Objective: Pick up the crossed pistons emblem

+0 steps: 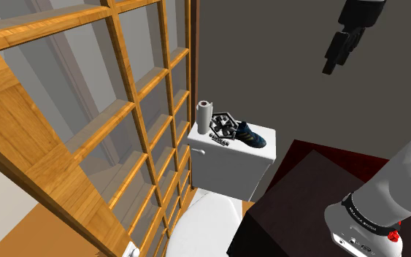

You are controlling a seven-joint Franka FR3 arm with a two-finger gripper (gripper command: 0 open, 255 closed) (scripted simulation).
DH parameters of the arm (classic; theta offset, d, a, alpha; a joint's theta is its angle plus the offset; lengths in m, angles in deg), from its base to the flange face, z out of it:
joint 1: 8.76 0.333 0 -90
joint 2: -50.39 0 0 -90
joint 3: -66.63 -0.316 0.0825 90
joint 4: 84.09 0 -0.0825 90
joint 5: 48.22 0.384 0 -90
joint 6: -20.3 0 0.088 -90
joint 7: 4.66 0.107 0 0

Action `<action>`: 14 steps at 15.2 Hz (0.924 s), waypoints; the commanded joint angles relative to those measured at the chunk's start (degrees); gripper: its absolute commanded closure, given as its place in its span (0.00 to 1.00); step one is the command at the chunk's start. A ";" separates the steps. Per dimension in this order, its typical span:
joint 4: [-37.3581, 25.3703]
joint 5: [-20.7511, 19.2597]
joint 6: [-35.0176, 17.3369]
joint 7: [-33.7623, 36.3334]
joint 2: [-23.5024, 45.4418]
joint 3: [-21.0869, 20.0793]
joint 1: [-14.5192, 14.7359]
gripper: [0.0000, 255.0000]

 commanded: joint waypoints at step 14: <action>-6.67 1.08 -14.62 -6.33 27.23 3.01 1.92 0.00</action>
